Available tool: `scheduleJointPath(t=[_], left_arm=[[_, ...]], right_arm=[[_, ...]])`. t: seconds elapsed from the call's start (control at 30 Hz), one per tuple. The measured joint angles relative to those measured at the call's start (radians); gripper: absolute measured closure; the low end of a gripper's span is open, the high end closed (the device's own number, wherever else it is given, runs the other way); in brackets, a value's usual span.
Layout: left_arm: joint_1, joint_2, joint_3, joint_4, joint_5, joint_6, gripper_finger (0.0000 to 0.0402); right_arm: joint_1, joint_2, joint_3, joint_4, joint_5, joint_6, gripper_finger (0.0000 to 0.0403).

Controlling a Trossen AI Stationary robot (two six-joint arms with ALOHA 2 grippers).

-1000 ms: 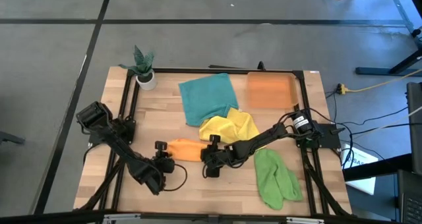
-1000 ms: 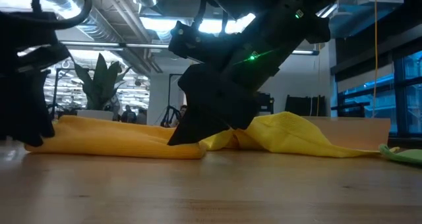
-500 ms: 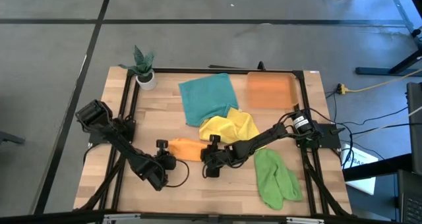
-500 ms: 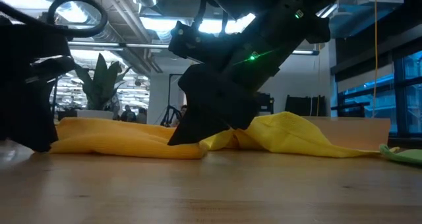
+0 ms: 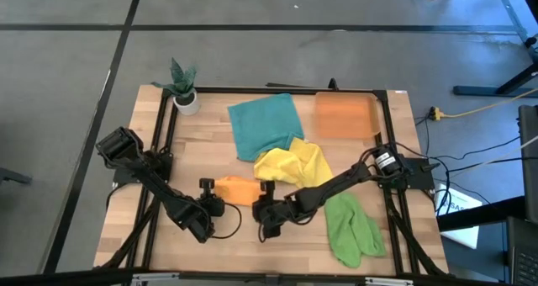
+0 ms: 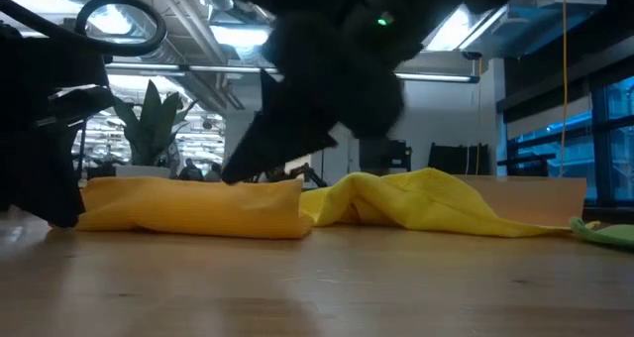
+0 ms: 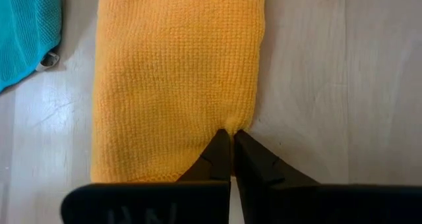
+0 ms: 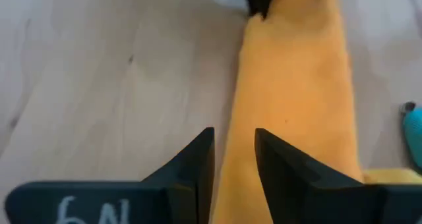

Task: Roll microfiber towels into tight, uniform cylinder then place into a basket
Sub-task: Roll the orange microfiber towel

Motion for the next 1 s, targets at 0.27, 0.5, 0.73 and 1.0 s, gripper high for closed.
scheduleJointPath(t=[0.27, 0.5, 0.73, 1.0], left_arm=[[0.0, 0.001, 0.0, 0.0, 0.0, -0.002, 0.0401], [0.0, 0.001, -0.001, 0.001, 0.0, -0.003, 0.0401], [0.0, 0.002, -0.001, 0.002, 0.0, -0.003, 0.0401], [0.0, 0.002, -0.002, 0.002, 0.0, -0.003, 0.0401]], right_arm=[[0.006, 0.0, -0.058, 0.002, 0.026, -0.071, 0.0292], [-0.002, 0.0, -0.108, 0.024, 0.036, -0.07, 0.0292], [-0.002, 0.0, -0.108, 0.015, 0.035, -0.058, 0.0292], [-0.007, 0.008, -0.108, 0.018, 0.038, -0.013, 0.033]])
